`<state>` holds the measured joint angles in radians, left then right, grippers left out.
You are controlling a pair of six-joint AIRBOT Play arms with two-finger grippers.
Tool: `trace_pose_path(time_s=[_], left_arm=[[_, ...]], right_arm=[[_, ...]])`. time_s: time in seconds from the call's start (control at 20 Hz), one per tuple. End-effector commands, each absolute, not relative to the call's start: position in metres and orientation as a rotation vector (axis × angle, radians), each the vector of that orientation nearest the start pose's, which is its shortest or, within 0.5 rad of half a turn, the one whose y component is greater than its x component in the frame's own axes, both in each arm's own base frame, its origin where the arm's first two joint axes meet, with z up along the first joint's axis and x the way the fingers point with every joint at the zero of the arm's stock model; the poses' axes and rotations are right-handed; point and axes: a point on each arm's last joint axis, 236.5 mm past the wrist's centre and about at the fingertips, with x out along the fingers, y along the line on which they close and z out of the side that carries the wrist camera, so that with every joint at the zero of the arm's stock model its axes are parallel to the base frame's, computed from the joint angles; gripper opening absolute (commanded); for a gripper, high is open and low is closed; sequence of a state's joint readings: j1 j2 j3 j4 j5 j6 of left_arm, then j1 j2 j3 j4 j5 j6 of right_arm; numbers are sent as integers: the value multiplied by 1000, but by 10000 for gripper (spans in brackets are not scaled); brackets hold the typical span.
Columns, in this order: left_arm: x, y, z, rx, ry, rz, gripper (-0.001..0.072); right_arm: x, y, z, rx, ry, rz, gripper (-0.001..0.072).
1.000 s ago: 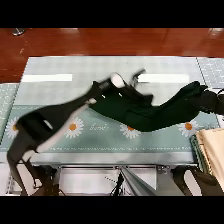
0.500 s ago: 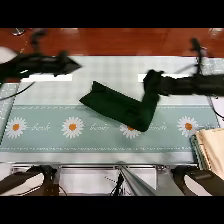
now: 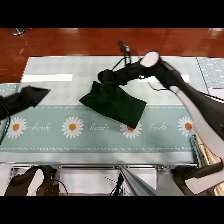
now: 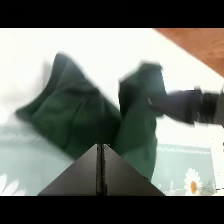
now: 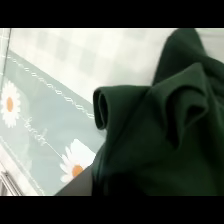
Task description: Fold the shirts.
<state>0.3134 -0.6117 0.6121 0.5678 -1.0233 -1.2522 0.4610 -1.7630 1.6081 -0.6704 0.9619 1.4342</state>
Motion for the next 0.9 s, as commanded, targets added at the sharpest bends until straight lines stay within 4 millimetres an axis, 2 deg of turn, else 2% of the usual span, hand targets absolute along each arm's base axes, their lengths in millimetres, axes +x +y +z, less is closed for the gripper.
trace_pose_path(time_s=[0.0, 0.05, 0.1, 0.15, 0.25, 0.35, 0.45, 0.5, 0.65, 0.7, 0.75, 0.85], left_arm=[[291, -80, 90, -763, 741, -328, 24], [290, -80, 84, -770, 753, -325, 23], [289, -81, 80, -776, 762, -322, 24], [287, -81, 76, -780, 770, -320, 24], [286, -82, 71, -785, 780, -318, 24], [285, -82, 71, -786, 782, -318, 24], [285, -82, 71, -786, 782, -318, 24], [285, -82, 71, -786, 782, -318, 24], [285, -82, 71, -785, 782, -318, 23], [285, -82, 71, -774, 779, -322, 24], [285, -82, 71, -761, 777, -328, 23], [285, -82, 71, -754, 775, -330, 23]], right_arm=[[440, 416, 18, 582, 1217, 850, 20], [443, 420, 19, 606, 1217, 851, 84], [444, 424, 22, 635, 1219, 862, 444], [443, 423, 26, 637, 1217, 877, 625], [437, 407, 38, 622, 1262, 915, 626], [432, 367, 61, 601, 1307, 939, 625], [424, 305, 88, 495, 1331, 911, 623], [421, 266, 101, 396, 1318, 846, 620], [408, 144, 126, 125, 1226, 466, 621], [398, 111, 126, 107, 1177, 339, 621], [385, 88, 119, 137, 1129, 234, 621], [354, 60, 79, 301, 1018, 53, 621]])
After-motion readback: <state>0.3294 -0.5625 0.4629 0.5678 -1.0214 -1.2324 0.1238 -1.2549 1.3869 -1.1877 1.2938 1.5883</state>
